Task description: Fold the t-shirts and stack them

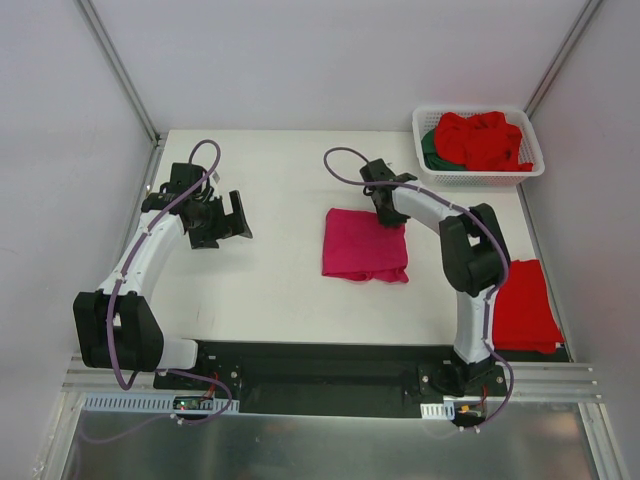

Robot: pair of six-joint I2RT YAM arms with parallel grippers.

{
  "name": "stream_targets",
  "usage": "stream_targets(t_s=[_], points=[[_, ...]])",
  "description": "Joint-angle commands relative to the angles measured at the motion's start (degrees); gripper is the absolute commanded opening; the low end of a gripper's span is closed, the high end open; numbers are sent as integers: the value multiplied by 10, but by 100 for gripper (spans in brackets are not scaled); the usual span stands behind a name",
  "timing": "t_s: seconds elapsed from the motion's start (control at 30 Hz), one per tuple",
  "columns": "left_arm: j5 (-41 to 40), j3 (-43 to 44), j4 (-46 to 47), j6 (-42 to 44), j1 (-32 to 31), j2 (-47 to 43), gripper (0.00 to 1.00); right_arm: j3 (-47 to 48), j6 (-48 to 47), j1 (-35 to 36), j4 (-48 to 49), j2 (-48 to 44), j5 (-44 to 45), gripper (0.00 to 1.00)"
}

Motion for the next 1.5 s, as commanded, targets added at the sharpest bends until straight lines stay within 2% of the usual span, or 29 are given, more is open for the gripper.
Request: stream_targets(t_s=[0.0,0.27,0.33,0.4,0.5,0.63,0.67,0.77,0.87,1.2,1.47], points=[[9,0,0,3,-5,-13,99,22,0,-4,-7,10,6,20],[10,-3,0,2,-6,-14,99,15,-4,-4,-3,7,47,24],[10,-3,1,1,-6,-13,99,-2,-5,3,6,-18,74,30],[10,-4,1,1,-6,-12,99,-14,-11,12,17,-43,125,31],[9,-4,1,1,-7,-13,99,-37,-11,31,33,-98,143,33],[10,-5,2,1,-9,-13,99,-38,-8,44,40,-152,72,33],[11,-5,2,1,-9,-13,99,-31,-6,47,41,-158,30,33],[13,-5,1,1,-10,-14,99,-18,-4,57,51,-143,-61,30],[12,-6,3,1,-12,-17,99,8,-4,67,57,-110,-114,28],[6,-17,2,3,-12,-27,99,96,-23,80,71,9,-173,26],[6,-14,1,4,-12,-23,99,115,-36,86,124,13,-188,25]])
